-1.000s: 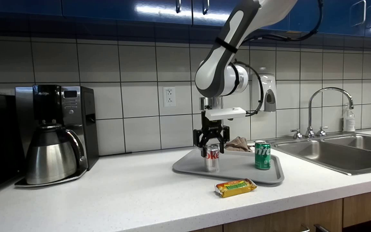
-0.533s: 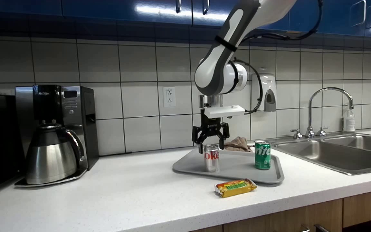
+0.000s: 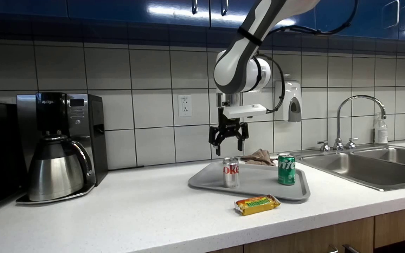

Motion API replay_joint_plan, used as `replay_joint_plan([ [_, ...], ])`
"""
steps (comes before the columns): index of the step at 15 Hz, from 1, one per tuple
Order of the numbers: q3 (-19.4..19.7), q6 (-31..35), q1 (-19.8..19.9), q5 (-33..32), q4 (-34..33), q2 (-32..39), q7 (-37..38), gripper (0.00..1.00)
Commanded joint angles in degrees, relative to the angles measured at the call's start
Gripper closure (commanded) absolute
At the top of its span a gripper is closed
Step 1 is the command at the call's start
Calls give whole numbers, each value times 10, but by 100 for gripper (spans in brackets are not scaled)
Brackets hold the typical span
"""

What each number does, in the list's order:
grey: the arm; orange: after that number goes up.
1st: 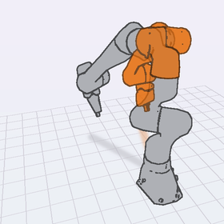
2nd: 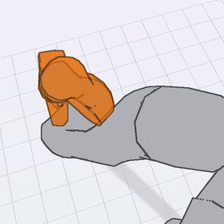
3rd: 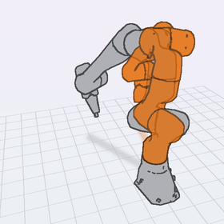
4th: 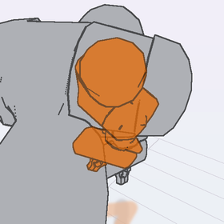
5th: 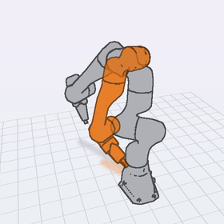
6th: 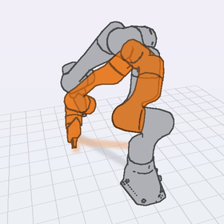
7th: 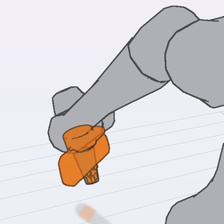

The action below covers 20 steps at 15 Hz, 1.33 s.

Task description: Take the sprite and coke from countertop and put them on the grey tray

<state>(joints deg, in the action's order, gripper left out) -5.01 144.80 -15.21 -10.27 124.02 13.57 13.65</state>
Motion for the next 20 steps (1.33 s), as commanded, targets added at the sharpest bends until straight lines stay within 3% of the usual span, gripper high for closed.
replay_joint_plan([
  [1, 0, -27, -3, -33, 11, -43, 29, 0],
  [12, -20, -84, 3, -108, 62, -137, 110, 0],
  [20, -61, -126, 11, -106, 126, -229, 172, 0],
])
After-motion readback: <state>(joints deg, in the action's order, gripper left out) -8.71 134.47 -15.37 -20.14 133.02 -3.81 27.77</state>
